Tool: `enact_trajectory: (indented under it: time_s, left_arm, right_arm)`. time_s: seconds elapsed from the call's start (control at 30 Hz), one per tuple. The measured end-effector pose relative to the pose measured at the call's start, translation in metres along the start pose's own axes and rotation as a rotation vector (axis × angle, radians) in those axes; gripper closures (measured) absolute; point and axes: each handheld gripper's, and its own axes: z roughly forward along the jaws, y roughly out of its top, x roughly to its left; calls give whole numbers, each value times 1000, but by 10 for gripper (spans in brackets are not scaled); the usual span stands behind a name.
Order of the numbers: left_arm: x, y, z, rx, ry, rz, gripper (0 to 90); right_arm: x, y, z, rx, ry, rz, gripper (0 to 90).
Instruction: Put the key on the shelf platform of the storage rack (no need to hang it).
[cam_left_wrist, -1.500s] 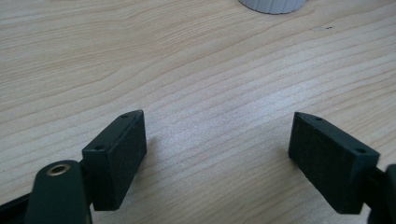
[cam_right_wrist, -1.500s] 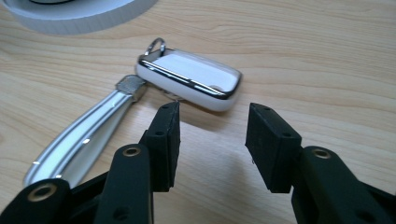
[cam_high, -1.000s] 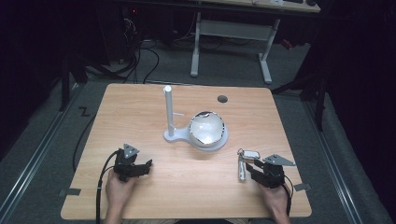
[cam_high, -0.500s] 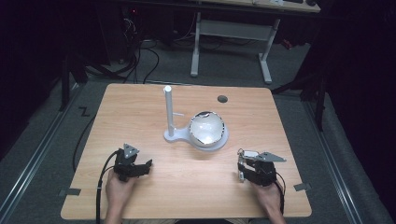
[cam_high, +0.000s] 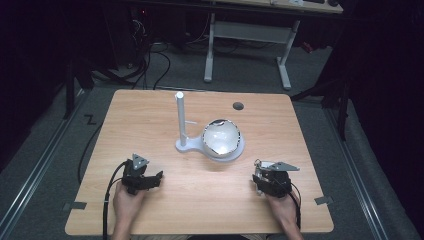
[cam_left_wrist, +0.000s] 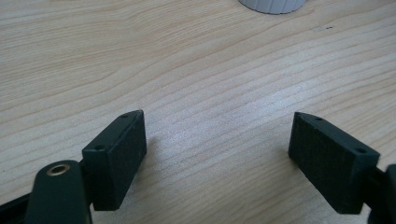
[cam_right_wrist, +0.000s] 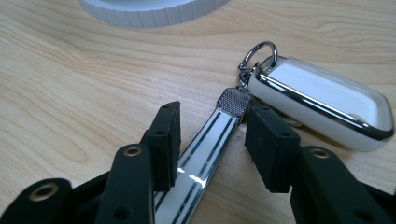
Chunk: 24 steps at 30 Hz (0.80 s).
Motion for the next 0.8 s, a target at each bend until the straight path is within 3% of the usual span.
enact_trajectory:
  time_s: [0.47,0.67,0.8]
  left_arm:
    - [0,0,0,0,0,-1,196]
    - [0,0,0,1,-2,1,195]
    - [0,0,0,0,0,-1,196]
  right_arm:
    - [-3,-1,-1,17,-13,-18,747]
    - [-2,-1,-2,18,-18,-25,752]
    - [-1,-2,-4,-10,-31,-45,755]
